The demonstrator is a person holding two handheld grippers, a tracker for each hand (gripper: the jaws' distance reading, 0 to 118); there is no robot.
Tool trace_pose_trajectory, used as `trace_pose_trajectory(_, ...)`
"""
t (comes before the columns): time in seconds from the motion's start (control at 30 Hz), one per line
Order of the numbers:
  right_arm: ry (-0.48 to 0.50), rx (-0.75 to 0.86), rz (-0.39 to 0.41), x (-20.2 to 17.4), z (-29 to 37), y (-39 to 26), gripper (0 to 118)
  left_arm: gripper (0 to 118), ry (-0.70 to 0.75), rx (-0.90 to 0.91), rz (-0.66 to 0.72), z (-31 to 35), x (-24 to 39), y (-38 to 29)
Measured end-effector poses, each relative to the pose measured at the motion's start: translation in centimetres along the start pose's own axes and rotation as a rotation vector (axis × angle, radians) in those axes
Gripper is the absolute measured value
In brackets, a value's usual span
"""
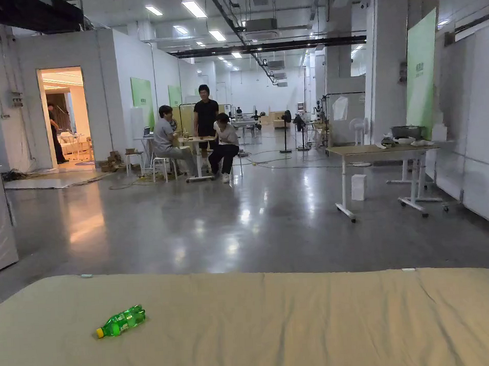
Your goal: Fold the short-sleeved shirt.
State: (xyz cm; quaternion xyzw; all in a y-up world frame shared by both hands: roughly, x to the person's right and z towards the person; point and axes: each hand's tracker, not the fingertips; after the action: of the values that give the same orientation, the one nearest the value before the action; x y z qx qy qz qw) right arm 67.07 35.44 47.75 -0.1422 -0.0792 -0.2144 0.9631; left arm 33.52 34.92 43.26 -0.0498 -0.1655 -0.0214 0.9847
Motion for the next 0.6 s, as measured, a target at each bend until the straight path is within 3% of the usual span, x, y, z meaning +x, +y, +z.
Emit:
trace_pose_trajectory(0.17,-0.025,-0.025,-0.004,1.2,-0.8,0.1,118,118,0.004,0.003,0.011,0.0,-0.2,0.0)
trace_pose_trajectory(0.33,-0.141,-0.019,-0.038,1.0,-0.6,-0.5,118,118,-0.002,-0.003,0.019,-0.2,-0.1,0.0)
trace_pose_trajectory(0.37,-0.122,-0.019,-0.03,1.3,-0.8,-0.7,118,118,-0.005,-0.002,0.019,-0.2,-0.1,0.0)
trace_pose_trajectory(0.5,0.047,0.073,0.125,1.6,-0.4,-0.9,118,118,-0.009,-0.002,0.008,-0.2,0.0,0.1)
trace_pose_trajectory(0.6,0.082,0.148,0.287,1.2,0.4,-1.4,118,118,-0.001,0.004,0.01,-0.1,-0.1,0.1)
